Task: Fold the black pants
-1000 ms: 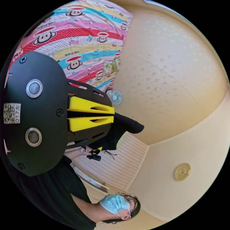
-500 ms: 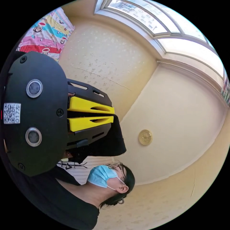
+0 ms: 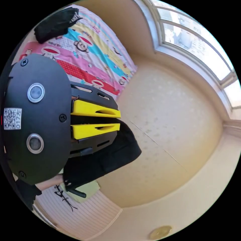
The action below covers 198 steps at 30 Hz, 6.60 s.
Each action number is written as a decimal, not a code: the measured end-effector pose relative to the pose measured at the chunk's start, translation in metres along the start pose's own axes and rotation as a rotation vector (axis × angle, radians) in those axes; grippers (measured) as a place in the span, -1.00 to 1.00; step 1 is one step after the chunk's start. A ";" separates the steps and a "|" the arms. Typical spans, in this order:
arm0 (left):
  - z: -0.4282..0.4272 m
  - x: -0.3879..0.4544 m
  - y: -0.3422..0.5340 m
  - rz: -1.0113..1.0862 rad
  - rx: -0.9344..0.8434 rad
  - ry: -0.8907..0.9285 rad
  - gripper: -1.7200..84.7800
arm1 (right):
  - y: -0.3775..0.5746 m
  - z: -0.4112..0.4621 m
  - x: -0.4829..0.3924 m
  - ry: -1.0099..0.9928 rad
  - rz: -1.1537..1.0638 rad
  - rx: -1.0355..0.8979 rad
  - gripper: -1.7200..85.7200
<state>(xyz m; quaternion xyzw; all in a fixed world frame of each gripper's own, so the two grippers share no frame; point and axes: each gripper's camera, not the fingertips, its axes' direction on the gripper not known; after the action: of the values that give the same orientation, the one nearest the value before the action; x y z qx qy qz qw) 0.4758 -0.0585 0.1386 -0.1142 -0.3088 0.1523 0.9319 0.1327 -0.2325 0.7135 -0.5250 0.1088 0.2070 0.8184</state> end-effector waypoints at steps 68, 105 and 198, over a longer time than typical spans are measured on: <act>0.282 -0.076 0.272 0.037 -0.962 -0.035 -0.81 | 0.361 0.182 0.296 -0.697 0.428 -0.772 -0.89; 0.319 -0.137 0.265 -0.118 -0.960 0.406 -0.98 | 0.096 0.488 0.276 -0.414 0.594 -0.627 -0.62; 0.235 -0.470 0.019 -0.258 -0.773 0.463 -0.78 | 0.341 0.613 0.079 -0.766 0.511 -0.915 -0.65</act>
<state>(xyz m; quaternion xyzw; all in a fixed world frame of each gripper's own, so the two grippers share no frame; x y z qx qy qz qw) -0.0306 -0.1800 0.0630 -0.4445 -0.1383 -0.1205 0.8768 0.0251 0.4635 0.6652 -0.6671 -0.1685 0.5931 0.4181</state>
